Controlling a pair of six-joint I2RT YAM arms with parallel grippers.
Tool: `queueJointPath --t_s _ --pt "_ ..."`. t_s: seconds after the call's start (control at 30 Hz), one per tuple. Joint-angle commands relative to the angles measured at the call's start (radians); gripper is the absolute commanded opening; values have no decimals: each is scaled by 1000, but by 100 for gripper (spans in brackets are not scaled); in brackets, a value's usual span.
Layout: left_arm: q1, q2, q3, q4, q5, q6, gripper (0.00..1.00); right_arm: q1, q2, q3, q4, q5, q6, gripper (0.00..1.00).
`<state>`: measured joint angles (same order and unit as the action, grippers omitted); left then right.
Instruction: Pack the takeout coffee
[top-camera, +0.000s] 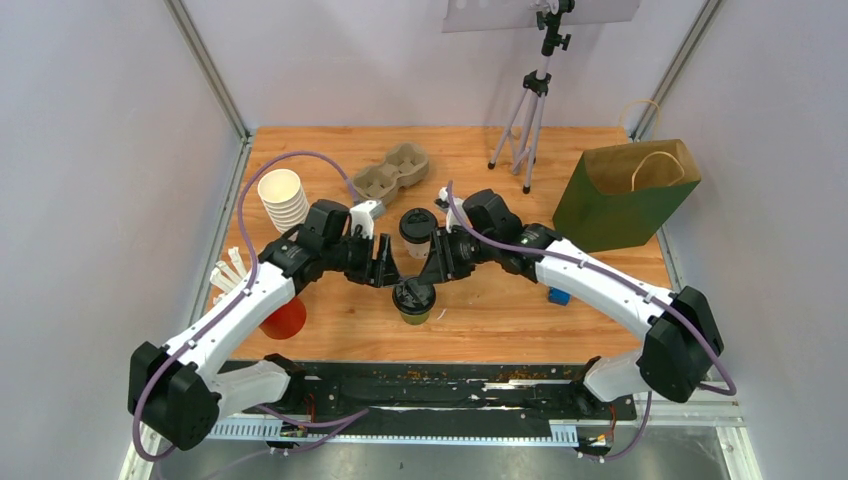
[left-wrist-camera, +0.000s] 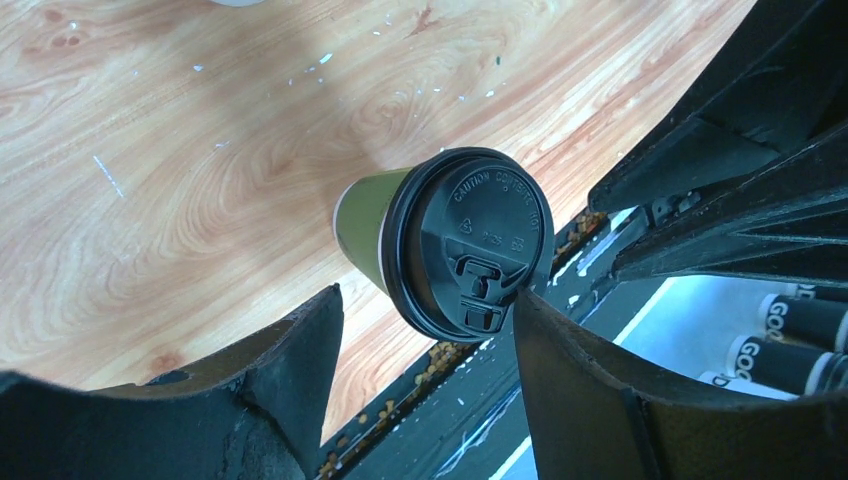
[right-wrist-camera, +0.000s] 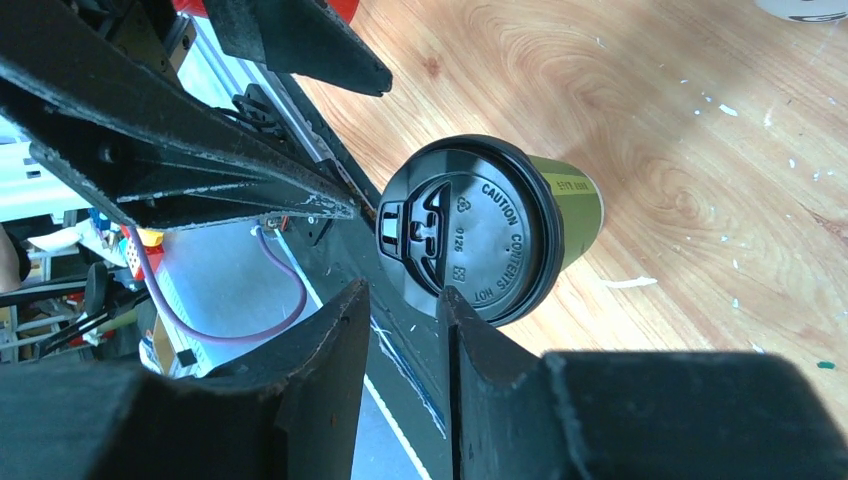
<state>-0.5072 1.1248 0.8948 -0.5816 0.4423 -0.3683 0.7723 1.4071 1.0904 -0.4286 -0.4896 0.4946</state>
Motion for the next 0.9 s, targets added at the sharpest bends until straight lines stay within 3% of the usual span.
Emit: queueJointPath --t_s 0.0,0.33,0.87 --pt "50 -40 -63 115 123 -74 70 8 35 51 24 -49 -22 32" --pt "53 -52 -131 117 97 -74 66 17 101 37 59 -131 -8 31" --pt "53 -44 -250 193 123 -91 54 28 141 -30 61 -74 -29 28"
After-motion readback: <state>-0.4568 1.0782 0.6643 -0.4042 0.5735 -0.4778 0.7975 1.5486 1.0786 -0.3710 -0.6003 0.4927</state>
